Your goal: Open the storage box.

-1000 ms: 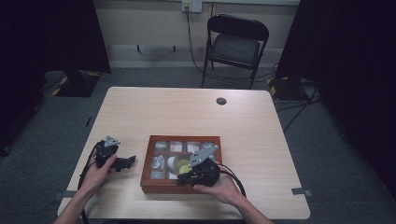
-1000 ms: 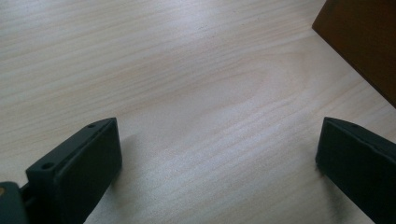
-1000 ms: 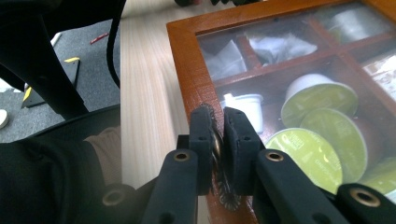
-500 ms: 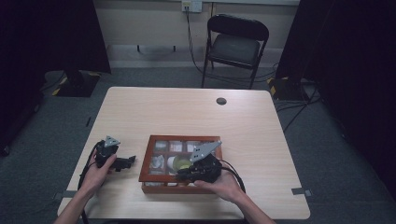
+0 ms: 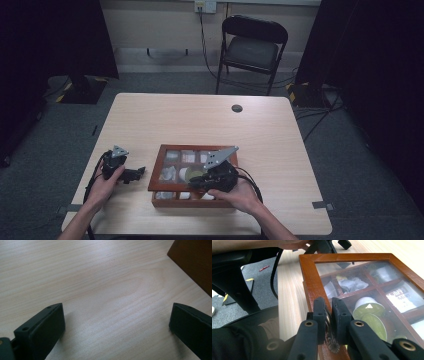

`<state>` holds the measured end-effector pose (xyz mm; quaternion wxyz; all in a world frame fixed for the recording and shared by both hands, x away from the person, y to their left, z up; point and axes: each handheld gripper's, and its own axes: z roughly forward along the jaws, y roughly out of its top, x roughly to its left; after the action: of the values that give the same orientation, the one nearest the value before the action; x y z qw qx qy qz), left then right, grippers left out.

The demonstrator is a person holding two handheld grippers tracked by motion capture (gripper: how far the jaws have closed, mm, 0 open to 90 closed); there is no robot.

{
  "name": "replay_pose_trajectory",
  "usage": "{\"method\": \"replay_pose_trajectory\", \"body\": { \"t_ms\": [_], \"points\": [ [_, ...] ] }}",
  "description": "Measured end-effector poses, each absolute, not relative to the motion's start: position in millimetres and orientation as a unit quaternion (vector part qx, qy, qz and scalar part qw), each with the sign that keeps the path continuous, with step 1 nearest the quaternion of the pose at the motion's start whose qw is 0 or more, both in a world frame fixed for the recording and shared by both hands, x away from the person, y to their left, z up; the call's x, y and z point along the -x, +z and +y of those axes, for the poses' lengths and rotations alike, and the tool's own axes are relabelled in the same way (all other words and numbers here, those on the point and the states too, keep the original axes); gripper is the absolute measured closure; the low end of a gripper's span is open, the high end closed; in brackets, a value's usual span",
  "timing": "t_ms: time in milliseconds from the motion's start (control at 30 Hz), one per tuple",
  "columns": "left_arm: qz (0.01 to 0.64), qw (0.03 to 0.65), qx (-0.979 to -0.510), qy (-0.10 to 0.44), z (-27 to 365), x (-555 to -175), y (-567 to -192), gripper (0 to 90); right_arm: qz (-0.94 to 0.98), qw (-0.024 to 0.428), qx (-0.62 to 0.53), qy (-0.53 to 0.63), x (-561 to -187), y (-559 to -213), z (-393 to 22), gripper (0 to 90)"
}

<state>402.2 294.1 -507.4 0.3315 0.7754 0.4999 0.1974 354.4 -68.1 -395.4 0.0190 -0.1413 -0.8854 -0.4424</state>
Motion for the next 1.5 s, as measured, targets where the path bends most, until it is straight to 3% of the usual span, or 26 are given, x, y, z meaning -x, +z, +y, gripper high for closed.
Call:
{"method": "replay_pose_trajectory", "body": {
  "t_ms": [1500],
  "points": [
    [0.499,0.331,-0.776,0.197,294.3,-402.2,-507.3,0.0,-0.87,0.015,0.191,-0.455,-367.5,-361.5,-70.1,81.1]
  ]
}}
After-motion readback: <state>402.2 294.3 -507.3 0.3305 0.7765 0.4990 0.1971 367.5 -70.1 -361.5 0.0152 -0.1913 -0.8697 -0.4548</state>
